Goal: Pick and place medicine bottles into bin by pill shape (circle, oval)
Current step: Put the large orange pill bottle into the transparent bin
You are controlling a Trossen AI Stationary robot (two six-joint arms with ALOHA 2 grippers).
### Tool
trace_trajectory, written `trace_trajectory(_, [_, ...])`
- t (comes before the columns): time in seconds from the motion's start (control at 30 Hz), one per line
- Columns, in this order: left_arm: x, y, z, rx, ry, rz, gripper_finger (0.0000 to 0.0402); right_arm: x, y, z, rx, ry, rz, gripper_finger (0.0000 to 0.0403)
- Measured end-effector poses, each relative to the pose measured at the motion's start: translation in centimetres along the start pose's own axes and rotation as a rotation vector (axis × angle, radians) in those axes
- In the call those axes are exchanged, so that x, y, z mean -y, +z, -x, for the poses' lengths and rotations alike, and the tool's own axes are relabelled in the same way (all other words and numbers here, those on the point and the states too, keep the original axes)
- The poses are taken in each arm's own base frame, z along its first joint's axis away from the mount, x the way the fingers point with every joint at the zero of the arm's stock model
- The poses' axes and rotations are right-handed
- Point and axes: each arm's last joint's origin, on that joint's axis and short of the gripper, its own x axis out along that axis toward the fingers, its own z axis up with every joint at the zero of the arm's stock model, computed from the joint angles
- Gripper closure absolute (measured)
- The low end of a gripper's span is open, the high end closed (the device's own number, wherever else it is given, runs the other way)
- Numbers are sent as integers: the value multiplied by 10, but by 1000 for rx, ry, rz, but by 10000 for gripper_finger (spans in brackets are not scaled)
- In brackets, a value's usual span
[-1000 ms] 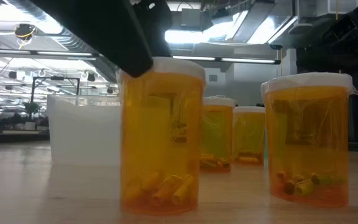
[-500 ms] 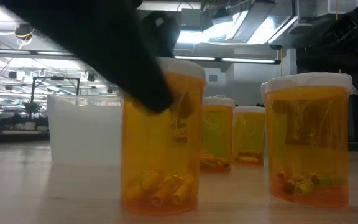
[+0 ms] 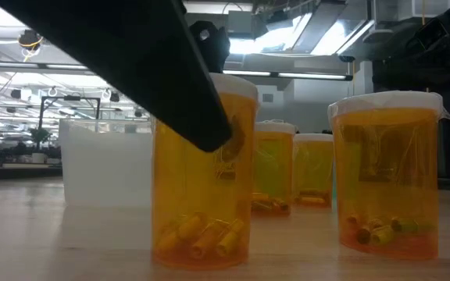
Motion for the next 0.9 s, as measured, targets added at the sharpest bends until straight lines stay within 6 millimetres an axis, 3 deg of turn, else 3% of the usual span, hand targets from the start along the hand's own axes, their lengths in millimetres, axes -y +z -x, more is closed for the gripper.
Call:
trace_trajectory(0.33, [1, 0, 0, -2, -21, 15, 213, 0, 0, 0, 0, 0, 0, 247])
trace_trajectory(0.5, [0, 6, 12, 15, -33, 21, 218, 0, 0, 0, 0, 0, 0, 247])
trace_trajectory(0.73, [-10, 28, 86, 132, 1, 16, 218, 0, 0, 0, 0, -1, 0, 247])
trace_trajectory(0.9, [-23, 30, 146, 198, 149, -57, 218, 0, 0, 0, 1, -1, 0, 247])
